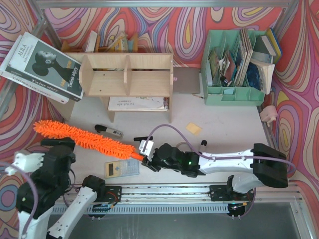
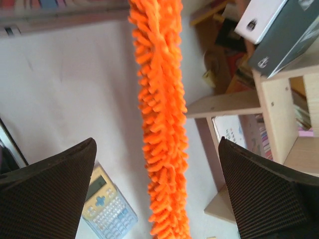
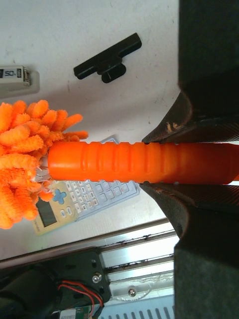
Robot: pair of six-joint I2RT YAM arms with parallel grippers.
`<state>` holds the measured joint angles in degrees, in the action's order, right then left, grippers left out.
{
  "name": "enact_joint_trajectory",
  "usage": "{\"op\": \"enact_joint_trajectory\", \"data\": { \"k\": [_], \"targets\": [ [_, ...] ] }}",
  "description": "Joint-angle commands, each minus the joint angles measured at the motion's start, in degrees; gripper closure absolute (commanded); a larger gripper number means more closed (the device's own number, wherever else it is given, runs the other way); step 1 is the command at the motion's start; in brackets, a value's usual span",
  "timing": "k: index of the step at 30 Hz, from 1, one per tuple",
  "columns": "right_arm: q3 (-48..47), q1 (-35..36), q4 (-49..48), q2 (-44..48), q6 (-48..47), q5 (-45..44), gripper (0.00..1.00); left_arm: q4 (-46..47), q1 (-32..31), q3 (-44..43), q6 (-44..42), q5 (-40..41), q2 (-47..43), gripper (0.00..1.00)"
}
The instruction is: Dust the bookshelf with a duster
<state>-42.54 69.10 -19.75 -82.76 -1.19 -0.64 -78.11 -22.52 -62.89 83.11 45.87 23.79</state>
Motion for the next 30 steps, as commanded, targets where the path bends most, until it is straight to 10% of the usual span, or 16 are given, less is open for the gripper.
{"op": "enact_joint_trajectory", "data": {
  "k": [1, 17, 30],
  "targets": [
    [0.2, 0.7, -1.7, 4.4, -1.0, -1.8, 1.0, -5.9, -0.1, -7.4, -10.3, 10.4, -1.1, 0.02],
    [-2.7, 1.8, 5.2, 0.6, 5.1, -11.9, 1.0, -1.3, -0.1, -8.9, -27.3, 18.2, -9.4, 0.02],
    [-7.7, 6.9, 1.6, 0.3, 3.9, -10.2, 1.0, 0.6, -0.1, 5.7, -15.6, -4.0, -1.0, 0.02]
  ]
}}
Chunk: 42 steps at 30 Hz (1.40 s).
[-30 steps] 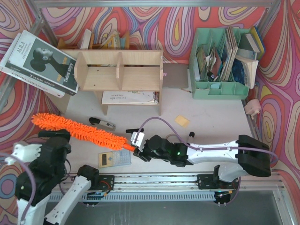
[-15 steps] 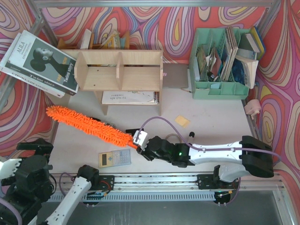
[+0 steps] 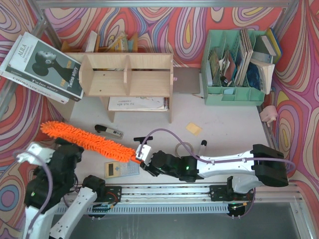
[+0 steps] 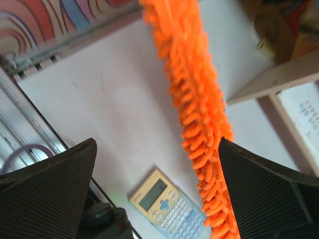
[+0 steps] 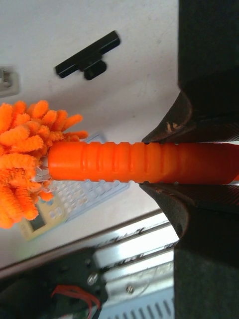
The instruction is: Dust the bookshelf with a duster
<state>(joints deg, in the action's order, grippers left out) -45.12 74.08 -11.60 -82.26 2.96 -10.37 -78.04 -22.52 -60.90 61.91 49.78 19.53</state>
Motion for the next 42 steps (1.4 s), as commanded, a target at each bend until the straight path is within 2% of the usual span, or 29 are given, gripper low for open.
{"op": "enact_joint_trajectory", "data": {
  "k": [1, 8, 18, 23, 30, 39, 42],
  "targets": [
    [-5.6, 2.4, -6.6, -0.6, -0.2, -0.7, 1.0, 0.5, -0.1, 4.6, 6.8, -8.3, 3.3, 0.02],
    [-7.0, 4.3, -7.6, 0.1, -1.1, 0.6, 1.0, 3.8, -0.1, 10.7, 9.5, -12.1, 2.6, 0.02],
    [-5.9, 5.1, -8.6, -0.8, -0.8, 1.9, 1.0, 10.8, -0.1, 12.7, 8.9, -16.3, 2.8, 0.02],
    [-6.4, 5.0, -7.7, -2.4, -0.1, -1.7, 1.0, 10.0, -0.2, 10.9, 10.2, -15.5, -2.2, 0.07],
    [-6.0, 4.9, -7.6, -3.4, 0.8, -2.2, 1.0, 5.4, -0.1, 6.3, 10.0, -14.4, -4.3, 0.03],
    [-5.8, 5.0, -8.9, -0.9, 0.7, 0.9, 1.0, 7.8, -0.1, 13.9, 13.3, -16.0, -4.0, 0.02],
    [-5.5, 5.2, -9.6, -0.3, 0.7, 2.6, 1.0, 12.2, -0.2, 15.6, 11.8, -17.0, -2.4, 0.08]
  ]
}}
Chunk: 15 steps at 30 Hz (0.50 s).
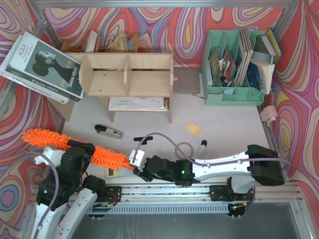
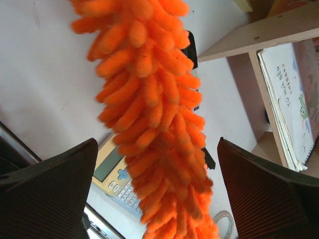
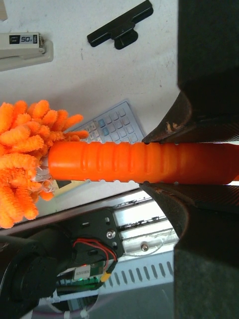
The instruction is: Dust the bookshelf with a duster
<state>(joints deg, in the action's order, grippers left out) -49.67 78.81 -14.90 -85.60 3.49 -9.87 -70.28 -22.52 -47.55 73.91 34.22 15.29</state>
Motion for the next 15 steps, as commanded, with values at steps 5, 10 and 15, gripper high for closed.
{"op": "enact_joint_trajectory", "data": {
  "k": [5, 10, 15],
  "targets": [
    [-0.8, 0.6, -7.6, 2.8, 1.5, 0.6, 1.0, 8.5, -0.1, 3.6, 0.4, -4.3, 4.6, 0.38],
    [-2.2, 0.6, -8.3, 0.0, 1.7, -1.3, 1.0, 4.4, -0.1, 3.5, 5.2, -2.7, 3.4, 0.83],
    [-3.9, 0.7, -8.3, -2.1, 1.9, -3.7, 1.0, 1.6, -0.2, 3.7, 8.7, -2.9, 1.1, 1.0]
  ]
}}
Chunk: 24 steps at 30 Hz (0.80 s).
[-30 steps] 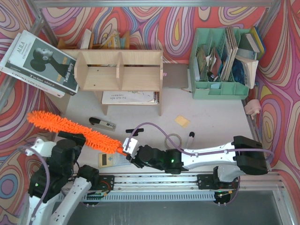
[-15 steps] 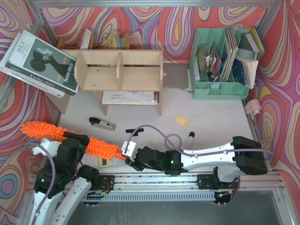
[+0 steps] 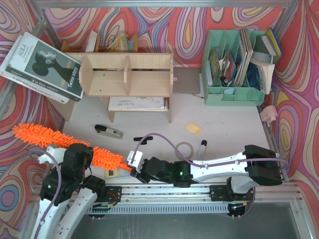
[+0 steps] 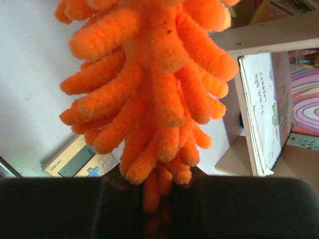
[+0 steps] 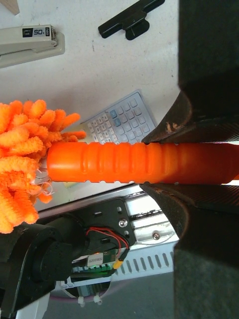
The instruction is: Dust the bookshelf with a duster
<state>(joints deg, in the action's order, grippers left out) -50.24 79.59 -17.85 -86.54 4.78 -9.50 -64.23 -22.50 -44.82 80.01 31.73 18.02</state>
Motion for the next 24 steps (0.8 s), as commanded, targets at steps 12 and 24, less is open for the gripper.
{"op": "enact_joint_trajectory", "data": {
  "k": [12, 24],
  "targets": [
    [-6.8, -0.1, -6.0, -5.3, -0.3, -5.4, 0.64, -6.2, -0.2, 3.5, 10.9, -3.9, -4.8, 1.0],
    [-9.2, -0.2, -7.2, -7.5, -0.4, -5.8, 0.52, -6.4, -0.1, 3.7, 12.3, -4.5, -6.2, 1.0]
  ]
}}
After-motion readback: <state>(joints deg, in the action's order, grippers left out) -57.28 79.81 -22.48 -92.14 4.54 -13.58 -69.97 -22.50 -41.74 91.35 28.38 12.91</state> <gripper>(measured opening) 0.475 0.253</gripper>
